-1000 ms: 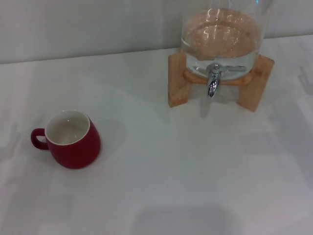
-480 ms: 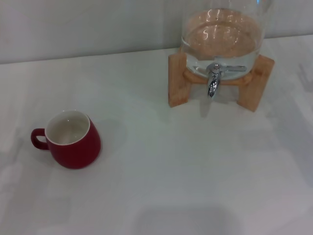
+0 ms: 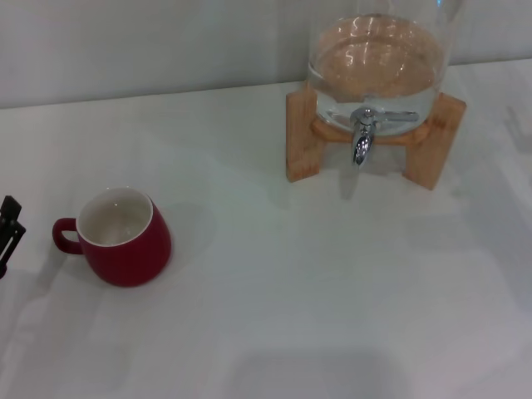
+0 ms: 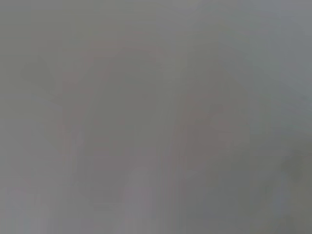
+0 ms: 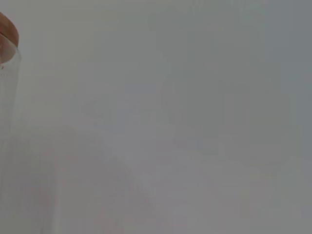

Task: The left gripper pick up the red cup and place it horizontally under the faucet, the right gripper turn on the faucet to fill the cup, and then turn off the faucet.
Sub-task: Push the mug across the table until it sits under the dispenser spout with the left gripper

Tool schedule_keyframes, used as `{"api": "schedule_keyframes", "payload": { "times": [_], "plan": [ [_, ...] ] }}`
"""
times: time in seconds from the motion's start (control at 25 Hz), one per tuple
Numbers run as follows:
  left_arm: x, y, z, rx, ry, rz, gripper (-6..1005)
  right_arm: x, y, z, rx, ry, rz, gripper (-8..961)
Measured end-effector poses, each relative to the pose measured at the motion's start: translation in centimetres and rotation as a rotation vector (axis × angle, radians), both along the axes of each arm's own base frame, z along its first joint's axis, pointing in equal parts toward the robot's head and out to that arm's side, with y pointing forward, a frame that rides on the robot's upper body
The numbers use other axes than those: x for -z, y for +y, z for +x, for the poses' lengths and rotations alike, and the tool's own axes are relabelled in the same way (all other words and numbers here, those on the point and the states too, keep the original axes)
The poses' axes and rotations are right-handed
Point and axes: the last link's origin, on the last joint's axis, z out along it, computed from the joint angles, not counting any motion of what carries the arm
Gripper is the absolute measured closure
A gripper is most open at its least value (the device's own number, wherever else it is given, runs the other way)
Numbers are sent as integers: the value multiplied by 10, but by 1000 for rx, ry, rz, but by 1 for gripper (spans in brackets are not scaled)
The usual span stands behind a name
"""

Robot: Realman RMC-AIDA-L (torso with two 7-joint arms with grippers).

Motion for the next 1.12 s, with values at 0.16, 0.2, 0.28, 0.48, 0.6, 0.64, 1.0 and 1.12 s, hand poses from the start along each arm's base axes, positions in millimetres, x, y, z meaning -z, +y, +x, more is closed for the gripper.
{"api": "schedule_keyframes", "payload": {
  "times": [0.16, 0.2, 0.28, 0.48, 0.6, 0.64, 1.0, 1.12],
  "plan": [
    [-1, -6, -3, -6, -4, 4, 126, -1, 0, 0, 0, -1, 2, 337],
    [0, -9, -4, -11, -3, 1, 126, -1, 0, 0, 0, -1, 2, 337],
    [1, -12, -6, -14, 0, -7, 126, -2, 0, 0, 0, -2, 3, 337],
    [3, -18, -9, -17, 13, -28, 126, -3, 2, -1, -7, -6, 6, 336],
    [5, -19, -9, -16, 18, -40, 127, -3, 2, -2, -8, -8, 5, 336],
    [6, -20, -10, -18, 20, -42, 127, -3, 3, -2, -9, -8, 5, 336],
    [8, -24, -15, -37, 45, -62, 127, -3, 6, -5, -16, -8, 3, 336],
    [11, -23, -18, -59, 57, -82, 127, -3, 6, -5, -17, -8, 3, 336]
  ]
}}
